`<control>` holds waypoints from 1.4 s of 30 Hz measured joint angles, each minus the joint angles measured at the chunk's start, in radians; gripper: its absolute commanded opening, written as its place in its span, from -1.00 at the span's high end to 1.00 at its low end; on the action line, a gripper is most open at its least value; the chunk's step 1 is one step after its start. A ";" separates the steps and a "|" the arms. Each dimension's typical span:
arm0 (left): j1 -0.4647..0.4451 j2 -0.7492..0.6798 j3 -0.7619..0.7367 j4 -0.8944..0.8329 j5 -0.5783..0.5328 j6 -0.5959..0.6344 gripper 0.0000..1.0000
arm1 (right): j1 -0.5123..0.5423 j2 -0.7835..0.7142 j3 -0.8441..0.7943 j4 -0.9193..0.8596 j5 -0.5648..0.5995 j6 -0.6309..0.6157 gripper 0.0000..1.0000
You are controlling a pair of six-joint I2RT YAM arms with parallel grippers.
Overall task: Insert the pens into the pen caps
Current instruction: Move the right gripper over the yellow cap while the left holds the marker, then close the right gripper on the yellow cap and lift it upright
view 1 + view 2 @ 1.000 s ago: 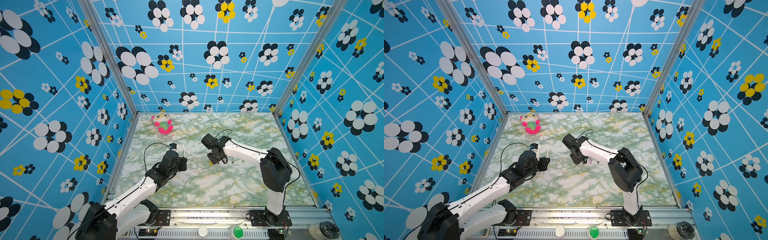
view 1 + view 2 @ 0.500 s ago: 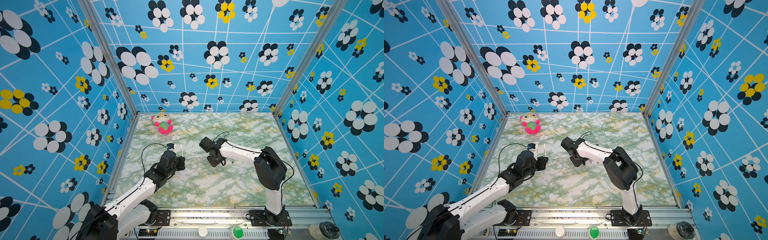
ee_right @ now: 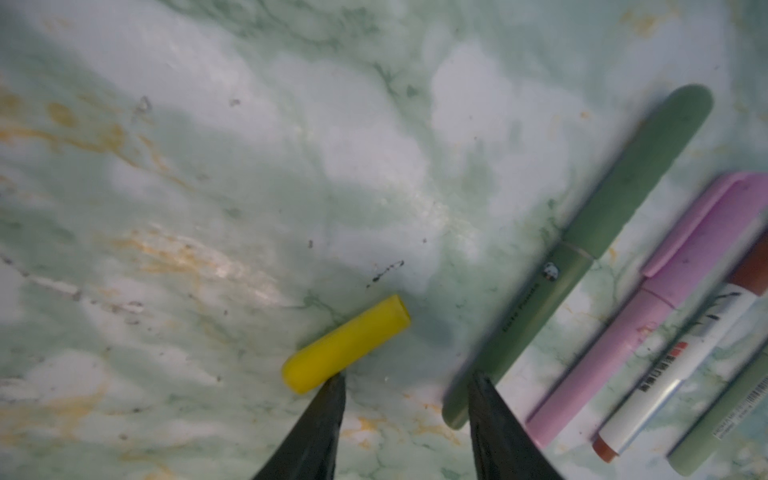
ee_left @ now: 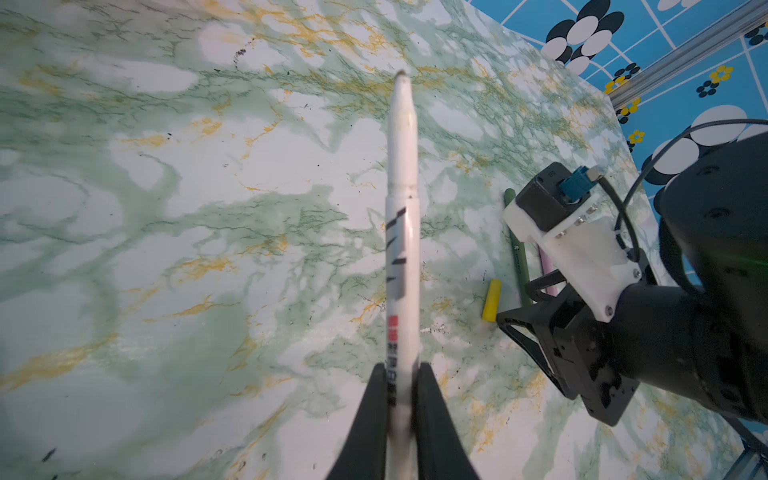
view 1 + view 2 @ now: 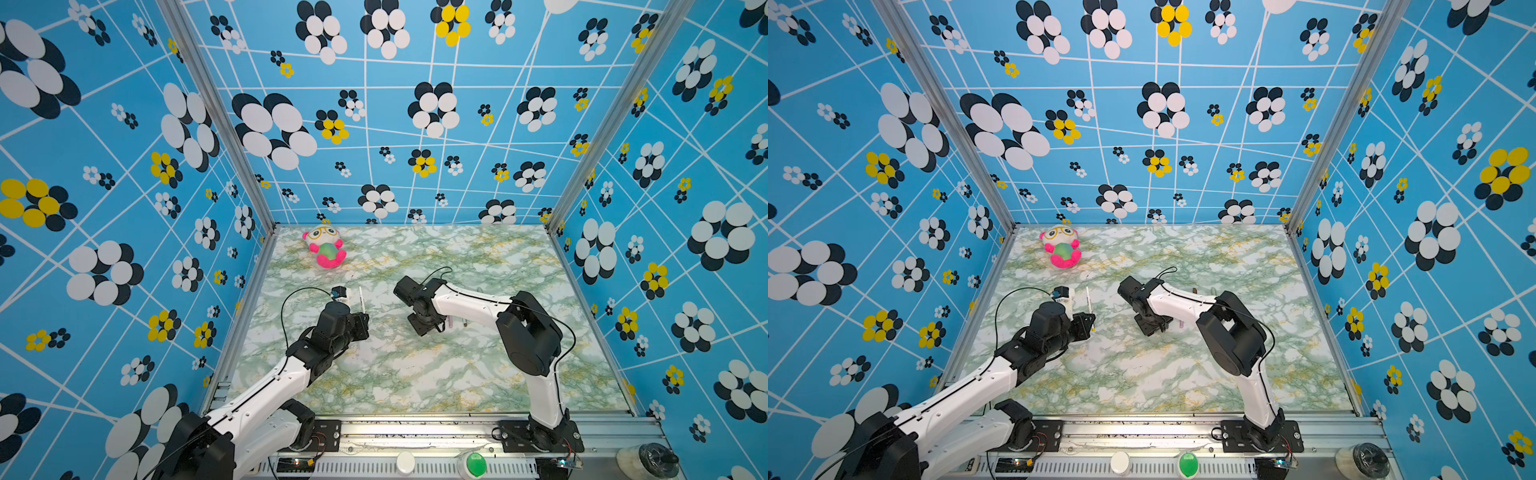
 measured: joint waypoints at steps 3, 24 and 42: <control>0.004 0.000 0.000 0.000 0.000 0.000 1.00 | 0.003 0.001 0.006 0.005 -0.008 0.010 -0.01; 0.016 -0.070 -0.014 -0.002 0.004 0.000 1.00 | 0.000 0.095 0.209 0.013 -0.096 -0.119 0.00; 0.024 -0.071 -0.024 -0.021 0.008 0.000 1.00 | -0.076 0.077 0.192 -0.056 -0.316 -0.356 0.00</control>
